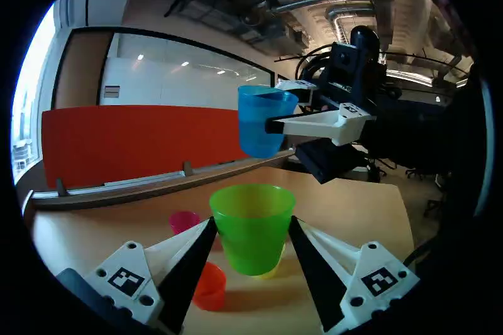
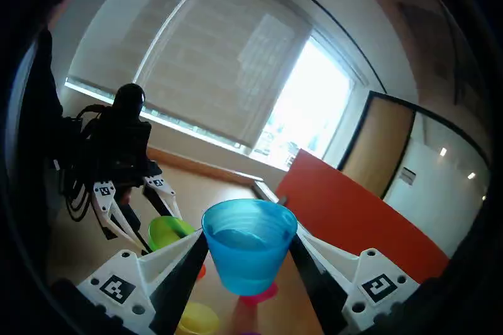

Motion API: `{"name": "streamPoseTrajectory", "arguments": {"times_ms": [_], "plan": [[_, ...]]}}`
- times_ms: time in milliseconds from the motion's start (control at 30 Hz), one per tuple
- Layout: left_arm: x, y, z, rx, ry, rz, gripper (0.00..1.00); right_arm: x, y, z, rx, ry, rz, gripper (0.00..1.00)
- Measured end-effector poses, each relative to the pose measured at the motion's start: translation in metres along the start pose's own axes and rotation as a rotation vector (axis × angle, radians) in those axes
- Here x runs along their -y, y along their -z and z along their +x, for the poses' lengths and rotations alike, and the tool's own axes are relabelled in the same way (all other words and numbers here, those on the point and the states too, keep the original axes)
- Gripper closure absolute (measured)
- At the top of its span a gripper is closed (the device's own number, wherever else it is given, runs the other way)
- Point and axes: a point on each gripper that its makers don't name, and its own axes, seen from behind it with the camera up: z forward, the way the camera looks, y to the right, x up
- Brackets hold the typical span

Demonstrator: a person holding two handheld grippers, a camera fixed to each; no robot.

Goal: Pour water

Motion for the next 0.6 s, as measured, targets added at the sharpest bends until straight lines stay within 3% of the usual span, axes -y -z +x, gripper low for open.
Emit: {"name": "streamPoseTrajectory", "arguments": {"times_ms": [600], "plan": [[-0.007,-0.0013,0.0017,0.001,-0.011,-0.017,0.17,-0.0007,-0.0037,0.0025,-0.009,0.111,-0.002,0.11]]}}
